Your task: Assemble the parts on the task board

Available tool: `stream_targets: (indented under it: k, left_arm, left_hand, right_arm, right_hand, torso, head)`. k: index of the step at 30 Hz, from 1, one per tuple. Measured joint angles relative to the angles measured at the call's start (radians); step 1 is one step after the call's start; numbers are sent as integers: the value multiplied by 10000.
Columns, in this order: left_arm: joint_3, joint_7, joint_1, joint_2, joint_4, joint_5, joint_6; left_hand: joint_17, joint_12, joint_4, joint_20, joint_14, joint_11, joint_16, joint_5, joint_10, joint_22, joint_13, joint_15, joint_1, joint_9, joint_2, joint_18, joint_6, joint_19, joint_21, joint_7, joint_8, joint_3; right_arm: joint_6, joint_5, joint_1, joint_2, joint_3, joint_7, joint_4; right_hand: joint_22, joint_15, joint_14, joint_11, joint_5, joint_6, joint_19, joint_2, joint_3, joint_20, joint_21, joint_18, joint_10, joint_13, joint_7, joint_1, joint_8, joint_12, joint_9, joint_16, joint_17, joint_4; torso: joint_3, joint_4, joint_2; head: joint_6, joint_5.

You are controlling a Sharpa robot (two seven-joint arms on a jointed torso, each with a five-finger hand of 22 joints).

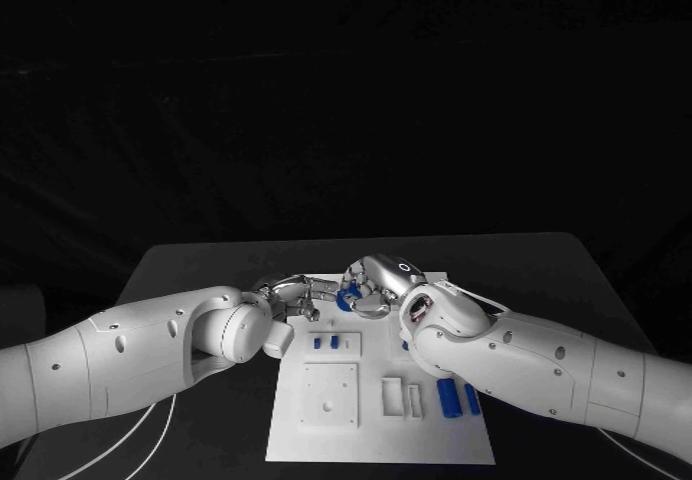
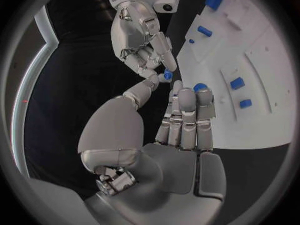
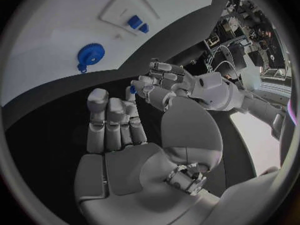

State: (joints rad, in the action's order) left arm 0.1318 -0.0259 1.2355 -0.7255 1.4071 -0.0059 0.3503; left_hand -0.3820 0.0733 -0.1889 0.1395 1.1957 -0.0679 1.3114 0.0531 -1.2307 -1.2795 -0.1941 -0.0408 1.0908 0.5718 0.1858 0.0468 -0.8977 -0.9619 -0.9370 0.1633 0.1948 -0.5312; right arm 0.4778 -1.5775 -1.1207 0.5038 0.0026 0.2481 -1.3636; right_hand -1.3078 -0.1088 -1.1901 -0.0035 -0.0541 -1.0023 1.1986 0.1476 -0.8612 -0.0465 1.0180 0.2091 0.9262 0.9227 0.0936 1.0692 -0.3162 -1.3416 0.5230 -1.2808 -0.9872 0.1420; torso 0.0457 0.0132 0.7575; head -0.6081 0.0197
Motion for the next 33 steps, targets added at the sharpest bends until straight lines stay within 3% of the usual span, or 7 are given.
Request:
stream_targets:
  k: [10,23,33]
  left_arm:
    - [17,-144,-2,7,52,-54,11]
    - [16,-148,-2,70,75,-66,15]
    - [14,-140,0,121,96,-55,10]
  left_hand:
    - [1,0,-66,-41,14,-1,-58,0,1,25,40,17,38,0,37,0,-52,39,40,-77,67,13]
    - [0,0,-173,-44,12,-1,-67,0,1,35,78,18,94,-12,-18,-1,-71,39,48,-58,107,17]
    - [-1,0,-301,-60,11,-36,-141,0,-34,35,132,19,319,-41,-243,0,-148,24,79,-101,176,-30]
  right_arm:
    - [15,-5,0,-73,20,8,1]
    - [-13,-11,0,-167,20,34,62]
    - [-26,-12,1,-206,20,48,64]
  right_hand:
    - [1,2,-1,1,0,0,36,41,-27,-38,-7,0,0,-5,0,41,-2,1,-7,35,1,-27]
    - [2,17,-11,1,0,0,12,41,-27,-59,-7,-2,0,-8,1,40,-35,21,-4,34,2,-27]
    - [3,21,-11,1,0,1,13,41,-54,-55,-7,-2,0,-8,2,41,-31,30,-1,32,3,-54]
  torso:
    - [-22,12,2]
    - [-24,5,3]
    - [-17,3,2]
  head:
    - [6,-10]
    - [-4,-1]
    - [-28,-8]
